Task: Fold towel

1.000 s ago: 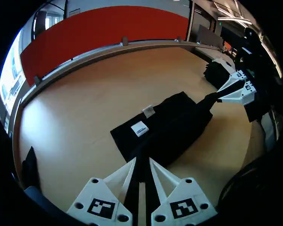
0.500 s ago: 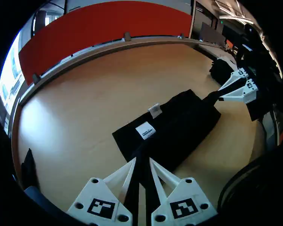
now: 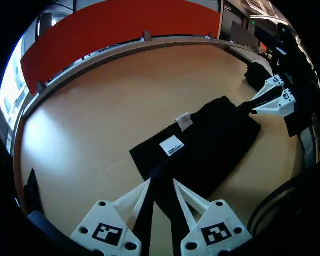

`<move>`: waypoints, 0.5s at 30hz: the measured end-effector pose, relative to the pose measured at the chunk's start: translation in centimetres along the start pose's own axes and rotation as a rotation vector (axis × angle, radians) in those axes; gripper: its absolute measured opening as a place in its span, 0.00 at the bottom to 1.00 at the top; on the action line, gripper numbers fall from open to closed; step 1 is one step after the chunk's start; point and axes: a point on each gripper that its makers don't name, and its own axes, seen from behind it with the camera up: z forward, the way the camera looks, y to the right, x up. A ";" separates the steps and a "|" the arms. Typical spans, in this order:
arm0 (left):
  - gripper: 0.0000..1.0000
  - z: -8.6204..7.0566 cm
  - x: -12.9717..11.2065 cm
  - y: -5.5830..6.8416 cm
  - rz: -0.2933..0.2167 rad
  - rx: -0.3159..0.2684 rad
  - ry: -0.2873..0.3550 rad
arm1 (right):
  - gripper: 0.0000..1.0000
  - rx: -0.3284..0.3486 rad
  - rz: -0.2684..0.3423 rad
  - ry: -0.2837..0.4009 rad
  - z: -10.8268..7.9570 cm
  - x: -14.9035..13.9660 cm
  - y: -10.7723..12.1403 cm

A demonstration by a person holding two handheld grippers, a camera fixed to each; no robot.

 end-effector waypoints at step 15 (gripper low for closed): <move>0.54 1.0 -0.3 -1.8 0.003 0.058 -0.010 | 0.67 -0.066 0.006 -0.017 1.7 -0.3 1.7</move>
